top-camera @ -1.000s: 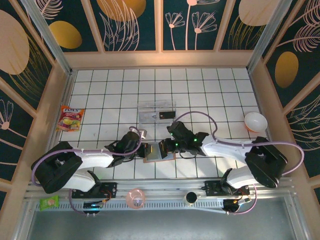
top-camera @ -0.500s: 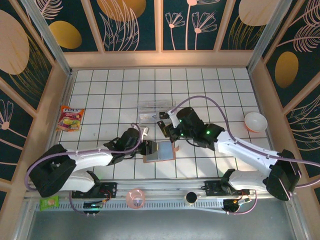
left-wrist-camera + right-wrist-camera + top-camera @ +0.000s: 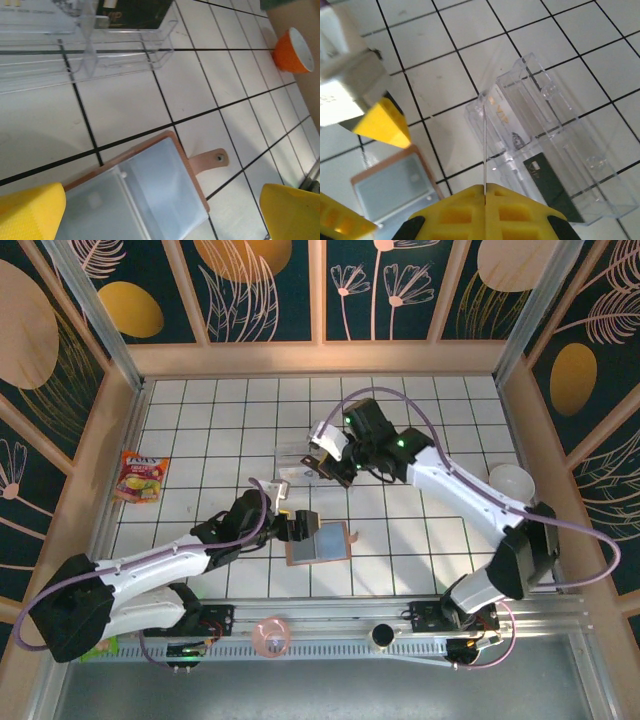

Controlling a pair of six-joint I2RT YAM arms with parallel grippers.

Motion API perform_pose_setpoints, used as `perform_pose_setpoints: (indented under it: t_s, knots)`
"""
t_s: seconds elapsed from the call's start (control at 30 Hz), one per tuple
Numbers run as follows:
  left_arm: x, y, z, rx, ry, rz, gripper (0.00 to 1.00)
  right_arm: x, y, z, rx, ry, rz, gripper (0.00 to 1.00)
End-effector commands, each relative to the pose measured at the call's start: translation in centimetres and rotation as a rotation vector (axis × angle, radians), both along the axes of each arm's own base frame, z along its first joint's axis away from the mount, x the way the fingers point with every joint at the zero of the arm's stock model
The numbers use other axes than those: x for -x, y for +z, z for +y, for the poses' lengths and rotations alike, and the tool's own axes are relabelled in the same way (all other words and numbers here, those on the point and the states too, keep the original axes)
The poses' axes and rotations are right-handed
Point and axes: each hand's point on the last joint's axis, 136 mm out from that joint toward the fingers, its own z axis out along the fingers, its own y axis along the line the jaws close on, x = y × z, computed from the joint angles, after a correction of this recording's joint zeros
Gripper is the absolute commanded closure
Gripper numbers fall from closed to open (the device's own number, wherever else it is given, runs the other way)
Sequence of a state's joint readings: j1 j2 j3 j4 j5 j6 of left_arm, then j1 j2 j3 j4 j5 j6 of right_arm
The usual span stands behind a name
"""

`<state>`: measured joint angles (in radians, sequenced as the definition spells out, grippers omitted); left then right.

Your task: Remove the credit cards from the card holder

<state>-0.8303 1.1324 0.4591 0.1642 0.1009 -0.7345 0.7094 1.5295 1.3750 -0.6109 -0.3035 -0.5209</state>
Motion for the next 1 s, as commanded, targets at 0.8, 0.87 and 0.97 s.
perform_pose_setpoints:
  t_s: [0.8,0.87,0.97]
  knots:
    - [-3.4,-3.4,6.0,-0.054,0.24,0.139,0.18,-6.8,-7.1,-2.7,0.372,0.194,0.025,0.96]
    - [-3.5,-3.6,5.9,-0.058,0.236,0.147,0.18,-6.8,-7.5,-2.8,0.381,0.202,0.025,0.96]
    - [-3.5,-3.9,5.9,-0.062,0.234,0.156,0.18,-7.3,-8.2,-2.8,0.405,0.198,0.019,0.96]
